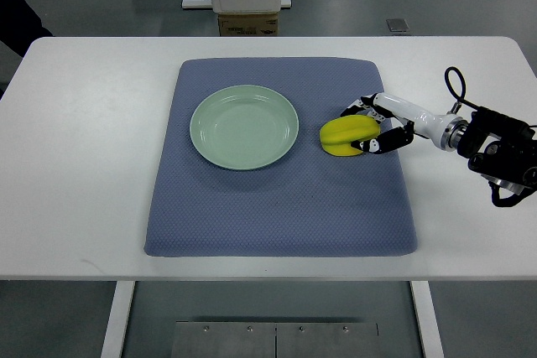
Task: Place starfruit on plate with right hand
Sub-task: 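Close the right hand fingers around the starfruit, then lift the starfruit off the mat with the right hand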
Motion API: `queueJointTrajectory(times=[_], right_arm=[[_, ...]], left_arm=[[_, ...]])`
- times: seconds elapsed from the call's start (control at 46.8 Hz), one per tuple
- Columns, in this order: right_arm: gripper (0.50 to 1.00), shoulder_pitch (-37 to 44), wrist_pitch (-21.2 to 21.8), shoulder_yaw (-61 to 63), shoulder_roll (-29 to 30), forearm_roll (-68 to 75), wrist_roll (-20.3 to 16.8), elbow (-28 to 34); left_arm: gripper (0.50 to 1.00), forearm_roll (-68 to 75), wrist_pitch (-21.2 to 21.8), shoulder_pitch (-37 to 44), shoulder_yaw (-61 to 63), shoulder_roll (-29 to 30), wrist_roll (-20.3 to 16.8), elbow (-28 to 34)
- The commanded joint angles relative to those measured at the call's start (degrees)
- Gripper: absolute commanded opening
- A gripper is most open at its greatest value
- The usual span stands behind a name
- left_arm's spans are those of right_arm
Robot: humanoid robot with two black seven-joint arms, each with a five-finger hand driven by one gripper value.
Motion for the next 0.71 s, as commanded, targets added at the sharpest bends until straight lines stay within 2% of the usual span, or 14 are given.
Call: queueJointTrajectory(times=[0.0, 0.257, 0.364, 0.556, 0.684], right_arm=[[0.500, 0.1, 0.0, 0.1, 0.0, 0.6, 0.1, 0.0], [0.500, 0.7, 2.1, 0.6, -0.6, 7.1, 0.3, 0.0], [0.500, 1.3, 4.7, 2.3, -1.1, 9.6, 0.4, 0.0], [0.500, 1.2, 11.7, 9.5, -4.5, 11.2, 0.5, -0.1], [0.500, 0.9, 12.4, 11.1, -4.7, 11.2, 0.5, -0.1]], left_arm=[[1.000, 0.0, 0.0, 0.0, 0.0, 0.0, 0.0, 0.0], [1.000, 0.0, 0.0, 0.0, 0.0, 0.0, 0.0, 0.0], [1.000, 0.0, 0.0, 0.0, 0.0, 0.0, 0.0, 0.0], [1.000, 0.0, 0.0, 0.0, 0.0, 0.0, 0.0, 0.0], [1.000, 0.0, 0.0, 0.0, 0.0, 0.0, 0.0, 0.0]])
